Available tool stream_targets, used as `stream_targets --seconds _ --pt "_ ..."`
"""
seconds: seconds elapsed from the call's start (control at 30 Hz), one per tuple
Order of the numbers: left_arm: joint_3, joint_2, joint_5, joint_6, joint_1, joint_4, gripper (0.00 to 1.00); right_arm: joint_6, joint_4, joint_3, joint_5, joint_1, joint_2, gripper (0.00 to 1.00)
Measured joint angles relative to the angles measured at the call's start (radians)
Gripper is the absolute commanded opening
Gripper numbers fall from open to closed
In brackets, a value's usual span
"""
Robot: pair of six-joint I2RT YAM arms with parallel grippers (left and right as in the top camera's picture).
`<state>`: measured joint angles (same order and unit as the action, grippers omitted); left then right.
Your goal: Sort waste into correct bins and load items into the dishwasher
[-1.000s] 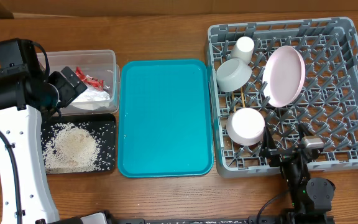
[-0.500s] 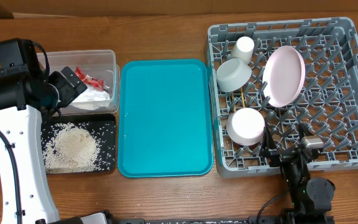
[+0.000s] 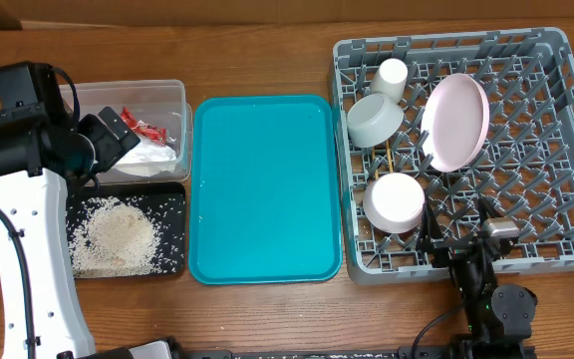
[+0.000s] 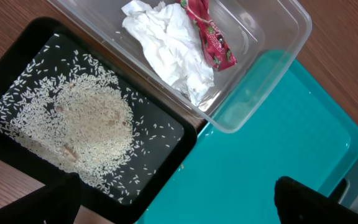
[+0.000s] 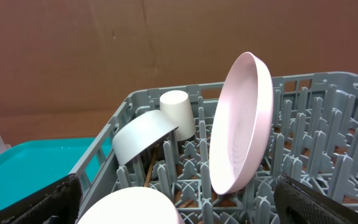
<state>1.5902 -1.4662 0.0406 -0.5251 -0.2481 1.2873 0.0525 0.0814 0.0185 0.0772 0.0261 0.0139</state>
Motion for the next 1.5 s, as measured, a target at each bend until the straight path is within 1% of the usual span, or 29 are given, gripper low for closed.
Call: stream_targets --seconds 0.13,0.33,0.47,0.67,0.8,0.9,1.07,1.2,1.5 --pt "0.000 0.006 -0.002 0.000 0.053 0.000 1.00 0.000 0.000 0.000 0.000 0.000 0.000 1.00" --pt "0.000 0.076 -0.026 0.000 0.270 -0.001 1.00 0.000 0.000 0.000 0.000 0.000 0.000 1.00" --pt "0.000 0.143 -0.030 0.000 0.387 -0.001 1.00 0.000 0.000 0.000 0.000 0.000 0.000 1.00" --pt "-0.001 0.238 -0.031 -0.025 0.425 -0.002 1.00 0.000 0.001 0.000 0.000 0.000 0.000 1.00" --pt "-0.053 0.328 -0.031 -0.052 0.425 -0.043 1.00 0.000 0.000 0.000 0.000 0.000 0.000 1.00" --pt "-0.164 0.422 -0.032 -0.058 0.425 -0.144 1.00 0.000 0.001 0.000 0.000 0.000 0.000 1.00" --pt "-0.444 0.603 -0.037 -0.072 0.424 -0.365 1.00 0.000 0.001 0.000 0.000 0.000 0.000 1.00" --pt "-0.689 0.758 -0.037 -0.073 0.404 -0.600 1.00 0.000 0.000 0.000 0.000 0.000 0.000 1.00" --pt "-1.139 1.049 0.001 -0.076 0.290 -1.085 1.00 0.000 0.000 0.000 0.000 0.000 0.000 1.00"
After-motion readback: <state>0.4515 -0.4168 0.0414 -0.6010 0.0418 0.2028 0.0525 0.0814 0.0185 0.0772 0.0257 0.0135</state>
